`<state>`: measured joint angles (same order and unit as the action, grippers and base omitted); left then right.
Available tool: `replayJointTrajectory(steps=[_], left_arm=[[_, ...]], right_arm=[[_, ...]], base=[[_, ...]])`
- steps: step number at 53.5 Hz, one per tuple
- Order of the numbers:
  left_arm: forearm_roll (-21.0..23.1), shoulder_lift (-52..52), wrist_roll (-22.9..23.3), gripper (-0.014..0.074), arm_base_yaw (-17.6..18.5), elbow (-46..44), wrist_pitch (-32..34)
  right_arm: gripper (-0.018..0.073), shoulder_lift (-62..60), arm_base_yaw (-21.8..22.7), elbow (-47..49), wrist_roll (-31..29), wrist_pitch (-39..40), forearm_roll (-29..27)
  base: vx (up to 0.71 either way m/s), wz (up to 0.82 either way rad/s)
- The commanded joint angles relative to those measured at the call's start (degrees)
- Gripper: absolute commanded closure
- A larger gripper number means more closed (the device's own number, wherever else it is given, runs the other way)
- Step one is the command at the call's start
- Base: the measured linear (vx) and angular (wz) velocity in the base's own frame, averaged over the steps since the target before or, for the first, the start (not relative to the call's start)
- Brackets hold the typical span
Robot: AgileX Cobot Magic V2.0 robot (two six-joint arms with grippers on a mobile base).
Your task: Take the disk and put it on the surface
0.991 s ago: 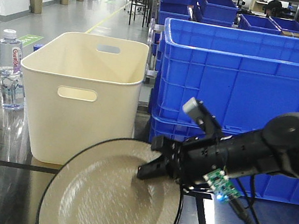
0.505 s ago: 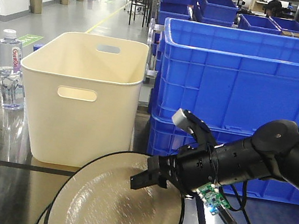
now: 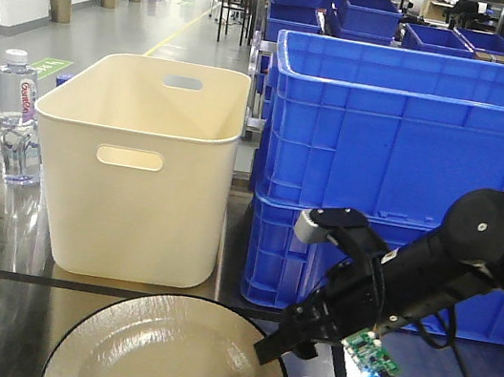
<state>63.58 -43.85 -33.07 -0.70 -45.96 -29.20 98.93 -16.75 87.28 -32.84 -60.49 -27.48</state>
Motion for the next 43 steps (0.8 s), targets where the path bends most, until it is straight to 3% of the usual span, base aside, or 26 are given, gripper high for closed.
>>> replayJointTrajectory(steps=[1,11,43], left_arm=[[2.58,0.23,0.28,0.0042,-0.23,-1.36,2.45],[2.60,0.23,0.28,0.0042,-0.23,-1.36,2.38],[2.60,0.23,0.28,0.0042,-0.23,-1.36,2.24]], right_arm=[[0.0001,-5.50,0.20,2.03,2.75,1.48,1.43],[0.0058,-11.21,0.20,2.03,6.97,3.53,1.59],[0.0161,-15.96,0.20,2.03,7.31,3.43,1.64]], base=[[0.00,0.00],[0.00,0.00],[0.00,0.00]])
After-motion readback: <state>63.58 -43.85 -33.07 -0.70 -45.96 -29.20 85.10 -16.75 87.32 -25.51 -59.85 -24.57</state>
